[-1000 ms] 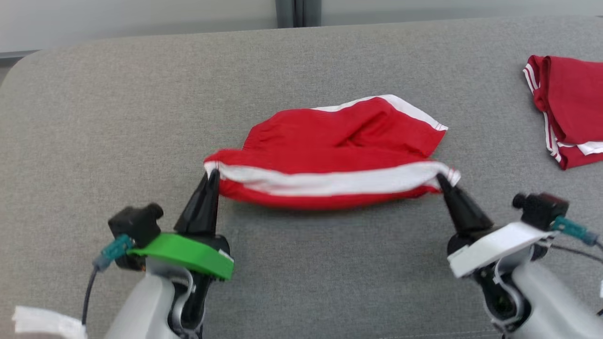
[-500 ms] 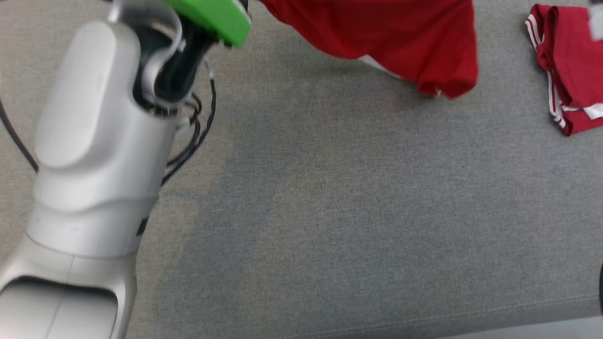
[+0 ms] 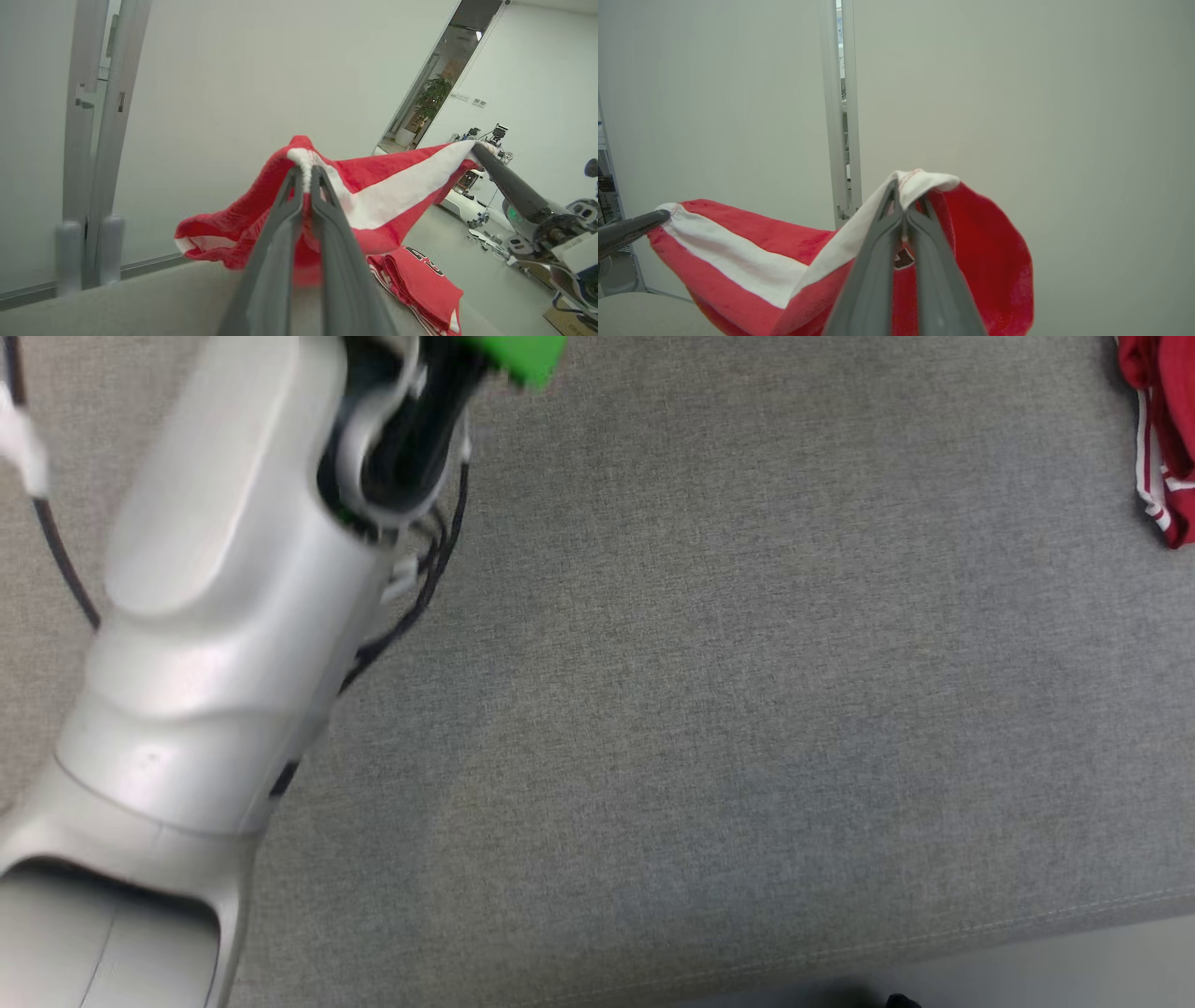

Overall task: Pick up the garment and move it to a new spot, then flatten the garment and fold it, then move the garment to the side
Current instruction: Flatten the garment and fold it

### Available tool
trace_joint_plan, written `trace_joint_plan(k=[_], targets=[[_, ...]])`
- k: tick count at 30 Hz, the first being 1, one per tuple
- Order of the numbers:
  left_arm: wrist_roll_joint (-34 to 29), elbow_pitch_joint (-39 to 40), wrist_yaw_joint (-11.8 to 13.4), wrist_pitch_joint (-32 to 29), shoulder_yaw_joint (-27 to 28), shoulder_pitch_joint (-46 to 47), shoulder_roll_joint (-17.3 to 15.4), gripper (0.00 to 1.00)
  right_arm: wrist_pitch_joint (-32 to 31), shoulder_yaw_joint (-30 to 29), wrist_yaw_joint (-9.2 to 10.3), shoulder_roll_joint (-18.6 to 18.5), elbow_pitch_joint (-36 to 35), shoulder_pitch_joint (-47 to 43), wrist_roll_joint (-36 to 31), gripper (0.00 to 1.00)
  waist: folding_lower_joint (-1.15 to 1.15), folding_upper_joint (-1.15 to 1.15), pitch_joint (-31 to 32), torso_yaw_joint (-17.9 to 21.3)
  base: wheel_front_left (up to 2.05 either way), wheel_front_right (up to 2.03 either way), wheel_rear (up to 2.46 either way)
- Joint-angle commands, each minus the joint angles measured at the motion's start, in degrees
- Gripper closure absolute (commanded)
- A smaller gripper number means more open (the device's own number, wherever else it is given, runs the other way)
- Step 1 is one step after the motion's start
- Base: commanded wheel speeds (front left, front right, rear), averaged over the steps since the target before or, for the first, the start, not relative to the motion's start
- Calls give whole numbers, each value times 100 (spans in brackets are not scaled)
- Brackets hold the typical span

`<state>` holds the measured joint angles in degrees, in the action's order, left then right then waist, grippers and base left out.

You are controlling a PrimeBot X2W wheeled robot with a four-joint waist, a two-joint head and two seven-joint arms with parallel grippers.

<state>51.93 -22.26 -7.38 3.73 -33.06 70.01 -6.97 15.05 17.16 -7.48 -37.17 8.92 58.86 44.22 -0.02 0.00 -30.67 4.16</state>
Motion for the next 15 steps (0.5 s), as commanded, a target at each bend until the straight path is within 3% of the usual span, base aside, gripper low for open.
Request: trace_joint_plan(k=[1,8,15], targets=[[82,178,-16,122,-148,-344,-226,100,15,36,-2,-60,-106,-307,50,100,2,0,58,-44,0,0,0],[163,956,-17,992,-672,-2536,-1270,100,15,124,-2,140,-568,-2328,377,100,2,0,514,-136,0,0,0],[-353,1580,67,1147,-692,-4400,-1591,100,15,-33,-2,184,-1015,-4089,646,100,2,0,1243,-149,0,0,0]])
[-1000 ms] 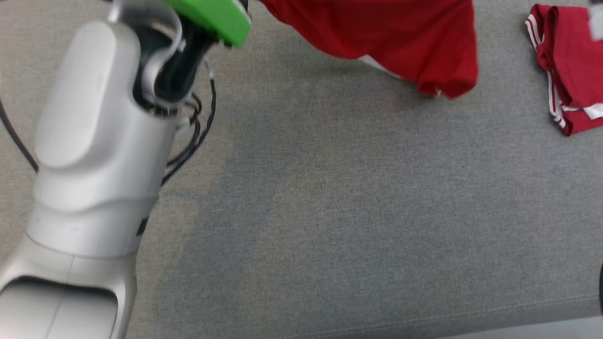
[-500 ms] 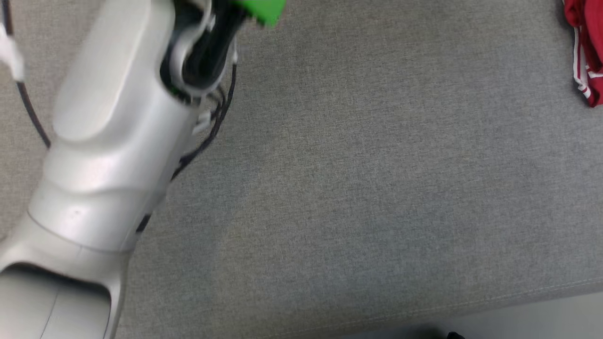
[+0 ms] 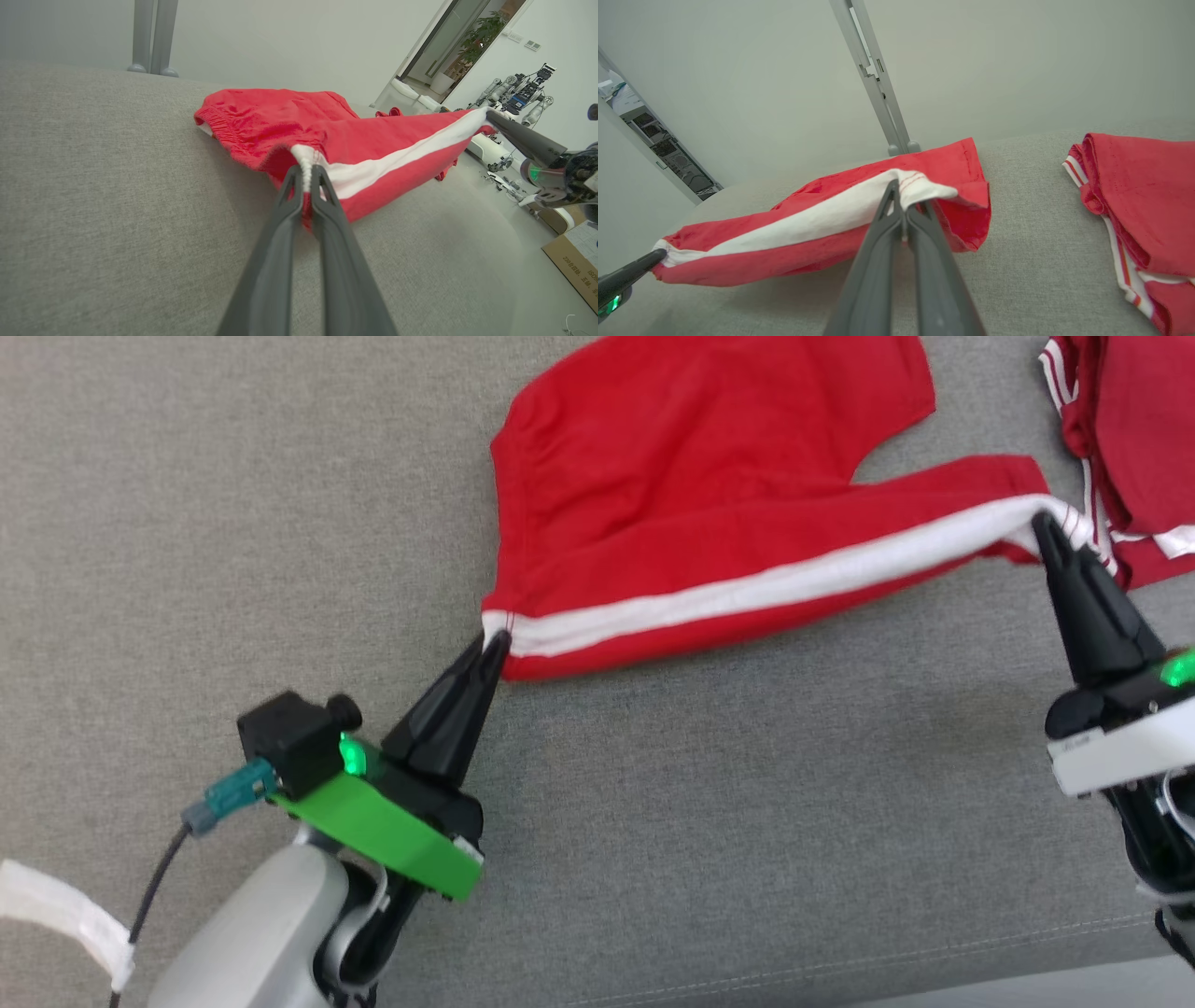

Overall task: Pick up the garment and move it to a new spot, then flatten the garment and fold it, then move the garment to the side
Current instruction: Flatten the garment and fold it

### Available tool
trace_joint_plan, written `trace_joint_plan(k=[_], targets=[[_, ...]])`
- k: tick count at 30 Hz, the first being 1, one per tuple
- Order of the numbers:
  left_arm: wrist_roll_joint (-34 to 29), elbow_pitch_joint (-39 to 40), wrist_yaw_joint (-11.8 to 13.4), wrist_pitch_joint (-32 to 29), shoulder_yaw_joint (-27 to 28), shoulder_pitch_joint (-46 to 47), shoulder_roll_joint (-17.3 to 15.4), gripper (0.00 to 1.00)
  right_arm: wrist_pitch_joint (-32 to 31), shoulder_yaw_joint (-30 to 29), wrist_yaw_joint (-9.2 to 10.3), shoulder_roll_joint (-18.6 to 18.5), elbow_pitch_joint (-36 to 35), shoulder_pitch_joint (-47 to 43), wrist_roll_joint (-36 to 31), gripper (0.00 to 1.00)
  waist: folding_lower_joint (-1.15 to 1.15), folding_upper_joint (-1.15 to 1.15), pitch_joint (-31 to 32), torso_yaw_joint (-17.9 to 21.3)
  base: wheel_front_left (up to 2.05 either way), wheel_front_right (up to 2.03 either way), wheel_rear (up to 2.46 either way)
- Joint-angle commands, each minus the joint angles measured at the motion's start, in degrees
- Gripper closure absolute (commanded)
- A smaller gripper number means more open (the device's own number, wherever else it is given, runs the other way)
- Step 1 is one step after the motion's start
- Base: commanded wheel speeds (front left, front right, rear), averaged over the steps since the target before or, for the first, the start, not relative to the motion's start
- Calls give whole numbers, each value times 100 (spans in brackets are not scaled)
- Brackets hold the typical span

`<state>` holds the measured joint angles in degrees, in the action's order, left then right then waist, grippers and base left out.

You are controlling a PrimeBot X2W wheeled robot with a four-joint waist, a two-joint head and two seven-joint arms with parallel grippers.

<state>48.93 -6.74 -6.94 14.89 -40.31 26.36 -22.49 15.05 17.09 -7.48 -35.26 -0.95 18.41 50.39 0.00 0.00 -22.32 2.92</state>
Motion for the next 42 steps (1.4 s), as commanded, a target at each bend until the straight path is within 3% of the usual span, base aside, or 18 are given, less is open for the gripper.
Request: trace_joint_plan(k=[1,5,10,17,29,42], targets=[[-179,133,71,29,70,-280,-32,100,15,-36,-2,-22,-86,-296,84,100,0,0,522,-12,0,0,0],[-322,474,267,27,128,-1212,36,100,14,35,-2,-163,-288,-1054,301,100,0,0,893,47,0,0,0],[-208,905,582,-58,62,-1994,-140,100,-206,-14,-2,-476,-616,-1864,630,100,0,0,1097,28,0,0,0],[180,1521,845,-611,27,-2192,-180,100,-675,-304,-2,-646,-899,-2307,809,100,0,0,1071,-120,0,0,0],[764,839,1123,-1531,302,-726,491,100,-1909,-367,-2,-618,-54,-544,1077,100,0,0,419,-525,0,0,0],[1040,-260,1008,-1866,607,798,1021,100,-2617,322,-2,-571,1162,1893,1022,100,0,0,-511,-881,0,0,0]])
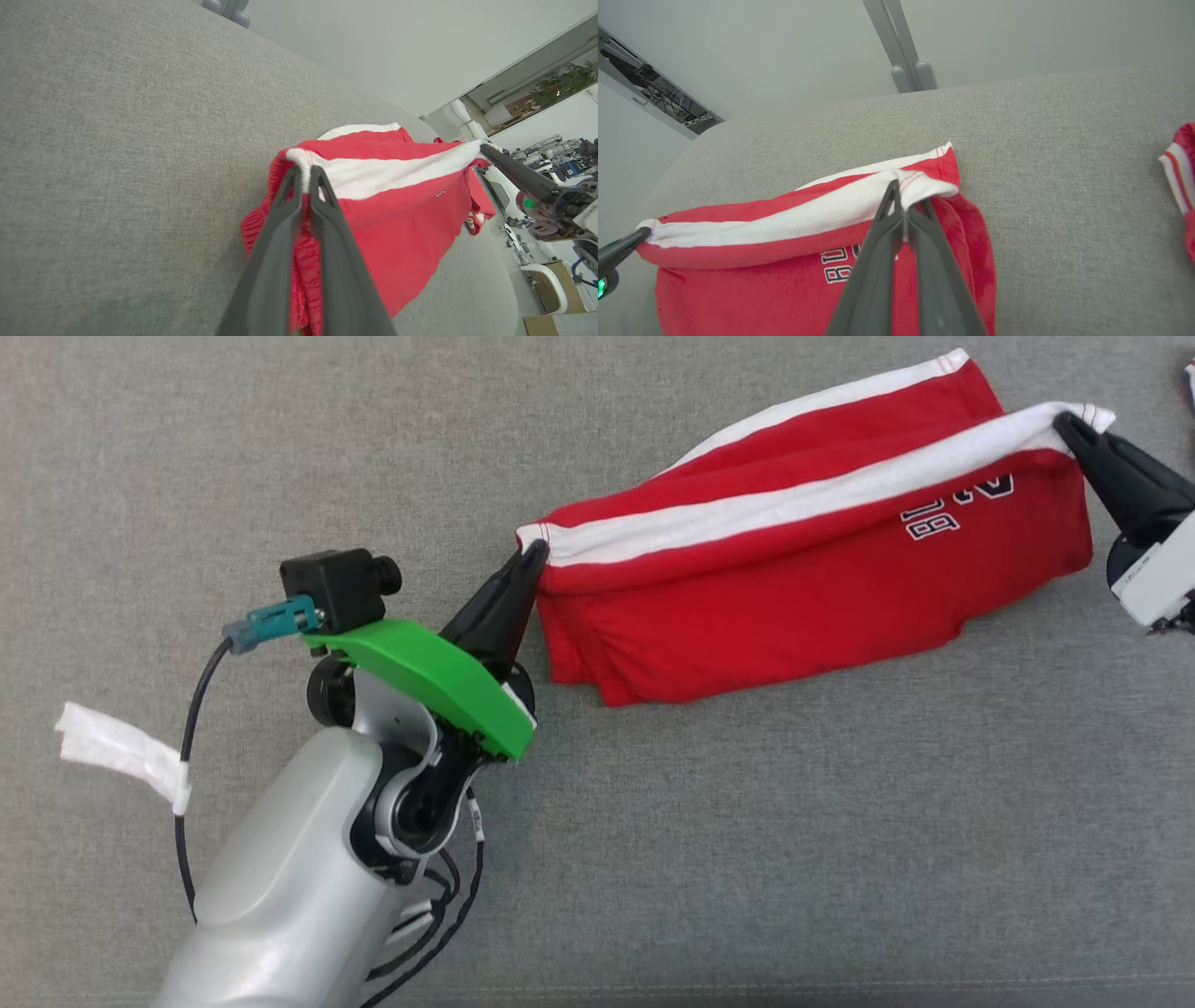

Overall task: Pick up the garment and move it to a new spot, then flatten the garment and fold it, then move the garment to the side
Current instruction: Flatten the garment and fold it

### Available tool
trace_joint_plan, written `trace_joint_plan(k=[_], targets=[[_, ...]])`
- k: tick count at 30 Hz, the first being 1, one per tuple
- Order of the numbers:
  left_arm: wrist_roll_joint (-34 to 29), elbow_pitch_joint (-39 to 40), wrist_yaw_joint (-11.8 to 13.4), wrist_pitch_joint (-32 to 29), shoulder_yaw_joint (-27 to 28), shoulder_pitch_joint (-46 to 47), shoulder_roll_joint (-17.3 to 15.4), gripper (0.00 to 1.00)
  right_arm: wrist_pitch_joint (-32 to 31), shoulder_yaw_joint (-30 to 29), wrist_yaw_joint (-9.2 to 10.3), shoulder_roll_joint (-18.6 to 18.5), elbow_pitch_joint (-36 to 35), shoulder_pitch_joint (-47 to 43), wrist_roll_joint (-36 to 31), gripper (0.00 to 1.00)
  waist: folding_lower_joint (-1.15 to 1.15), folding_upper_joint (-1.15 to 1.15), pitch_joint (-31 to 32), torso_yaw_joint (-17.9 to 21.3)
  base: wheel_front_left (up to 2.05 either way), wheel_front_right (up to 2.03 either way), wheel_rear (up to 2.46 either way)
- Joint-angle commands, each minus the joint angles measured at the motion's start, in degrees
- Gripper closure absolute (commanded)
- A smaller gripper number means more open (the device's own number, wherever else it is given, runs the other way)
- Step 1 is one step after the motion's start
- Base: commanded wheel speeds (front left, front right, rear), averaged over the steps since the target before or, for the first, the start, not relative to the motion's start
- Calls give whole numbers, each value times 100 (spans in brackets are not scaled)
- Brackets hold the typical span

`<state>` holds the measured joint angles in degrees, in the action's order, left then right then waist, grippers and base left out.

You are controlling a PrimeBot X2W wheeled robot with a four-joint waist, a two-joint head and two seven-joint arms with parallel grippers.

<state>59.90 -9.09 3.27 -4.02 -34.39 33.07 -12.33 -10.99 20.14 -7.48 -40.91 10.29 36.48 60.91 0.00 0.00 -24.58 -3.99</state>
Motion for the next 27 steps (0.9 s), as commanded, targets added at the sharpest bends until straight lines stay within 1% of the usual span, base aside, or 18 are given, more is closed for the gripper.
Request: trace_joint_plan(k=[1,3,4,5,6,7,8,12,14,17,20,21,23,27], targets=[[-89,-121,-3,47,15,207,36,100,-46,69,-2,10,138,201,-22,100,0,0,-335,-212,0,0,0],[-193,-368,14,112,2,393,97,100,-77,202,-2,55,376,489,-37,99,0,0,-432,-257,0,0,0],[-219,-446,1,131,-13,453,126,100,-74,247,-2,69,471,583,-33,96,0,0,-459,-271,0,0,0],[-226,-548,-37,173,-23,519,167,93,-61,306,-2,82,587,689,-24,89,0,0,-489,-286,0,0,0],[-259,-629,-43,203,-24,569,178,75,-37,356,-2,94,672,764,-18,70,0,0,-503,-295,0,0,0],[-299,-724,-59,243,-29,623,183,56,14,402,-2,115,786,847,-2,0,0,0,-518,-304,0,0,0],[-320,-782,-77,284,-36,655,203,1,61,433,-2,131,854,908,10,0,0,0,-527,-309,0,0,0],[-399,-995,-142,470,-35,722,278,0,379,612,-2,161,1021,1026,51,0,0,0,-490,-304,0,0,0],[-538,-1038,-169,596,-85,718,224,0,591,673,-2,142,1032,994,90,0,0,0,-423,-280,0,0,0],[-863,-987,-170,1011,-167,516,67,0,1086,843,-2,105,933,787,101,0,0,0,-231,-199,0,0,0],[-1276,-885,-28,1521,-236,256,-91,0,1567,1024,-2,85,823,539,57,0,0,0,-1,-111,0,0,0],[-1393,-844,69,1664,-224,126,-123,0,1773,1092,-2,81,790,428,23,0,0,0,108,-79,0,0,0],[-1701,-727,209,1823,-232,-131,-214,0,2117,1198,-2,93,776,209,-3,0,0,0,294,-26,0,0,0],[-2089,-435,444,1925,-29,-737,-196,0,2487,1322,-2,171,836,-212,-73,0,0,0,683,26,0,0,0]])
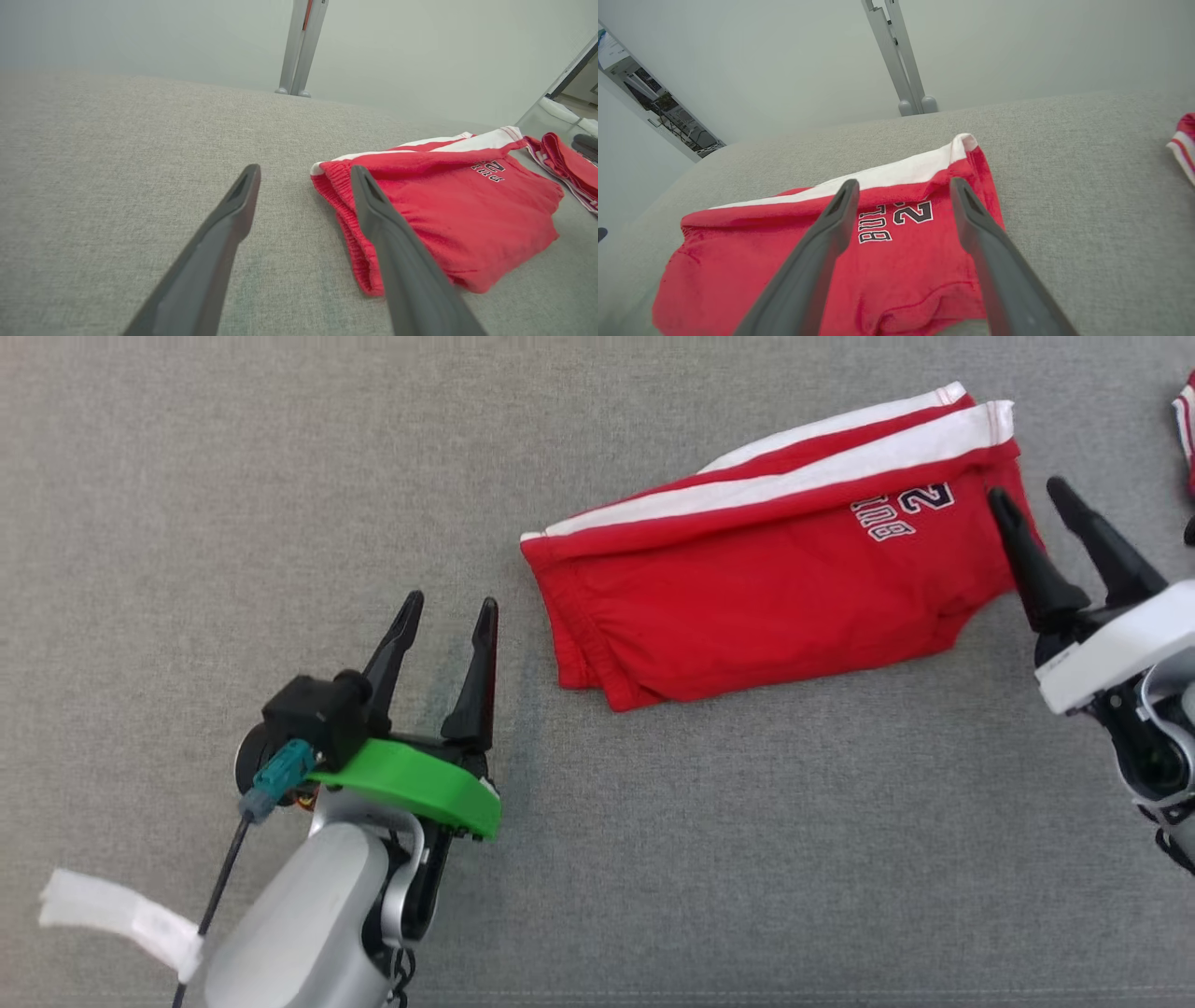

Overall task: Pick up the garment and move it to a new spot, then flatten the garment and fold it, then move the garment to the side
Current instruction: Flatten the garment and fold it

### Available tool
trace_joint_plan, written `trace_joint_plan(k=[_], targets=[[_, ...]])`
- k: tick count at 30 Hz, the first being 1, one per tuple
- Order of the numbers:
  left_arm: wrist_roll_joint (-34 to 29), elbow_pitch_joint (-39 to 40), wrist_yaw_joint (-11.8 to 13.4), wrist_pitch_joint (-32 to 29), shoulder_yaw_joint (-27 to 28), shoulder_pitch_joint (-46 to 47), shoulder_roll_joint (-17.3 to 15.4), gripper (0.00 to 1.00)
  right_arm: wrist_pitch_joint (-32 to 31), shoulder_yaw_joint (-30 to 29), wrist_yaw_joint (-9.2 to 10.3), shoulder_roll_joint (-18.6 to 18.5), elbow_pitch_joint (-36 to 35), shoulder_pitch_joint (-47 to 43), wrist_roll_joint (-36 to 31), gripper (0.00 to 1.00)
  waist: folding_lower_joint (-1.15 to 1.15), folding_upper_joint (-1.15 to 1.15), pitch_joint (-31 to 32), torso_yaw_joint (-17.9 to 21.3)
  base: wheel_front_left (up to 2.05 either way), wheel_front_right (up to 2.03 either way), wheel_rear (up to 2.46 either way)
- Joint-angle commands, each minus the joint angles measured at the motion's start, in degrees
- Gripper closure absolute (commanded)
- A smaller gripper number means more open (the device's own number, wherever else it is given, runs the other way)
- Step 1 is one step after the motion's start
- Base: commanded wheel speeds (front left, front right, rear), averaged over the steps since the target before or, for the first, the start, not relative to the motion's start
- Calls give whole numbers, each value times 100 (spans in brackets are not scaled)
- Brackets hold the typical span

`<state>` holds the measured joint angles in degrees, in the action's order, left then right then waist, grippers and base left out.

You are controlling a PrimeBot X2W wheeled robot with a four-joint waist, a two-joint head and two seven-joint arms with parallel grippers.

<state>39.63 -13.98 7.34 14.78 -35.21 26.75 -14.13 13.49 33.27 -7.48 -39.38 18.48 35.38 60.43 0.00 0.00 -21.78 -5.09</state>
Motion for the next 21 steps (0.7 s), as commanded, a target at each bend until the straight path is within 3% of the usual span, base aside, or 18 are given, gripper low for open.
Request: trace_joint_plan(k=[1,11,21], targets=[[-215,188,86,49,166,-217,4,0,83,12,-2,39,26,-200,-51,0,0,0,483,138,0,0,0],[-1884,1171,309,38,1194,-1837,450,0,170,-496,-2,420,-57,-1320,-275,0,0,0,1215,-8,0,0,0],[-2678,1493,-75,40,1619,-2716,925,0,172,-1389,-2,718,-29,-2097,-759,0,0,0,1366,-422,0,0,0]])
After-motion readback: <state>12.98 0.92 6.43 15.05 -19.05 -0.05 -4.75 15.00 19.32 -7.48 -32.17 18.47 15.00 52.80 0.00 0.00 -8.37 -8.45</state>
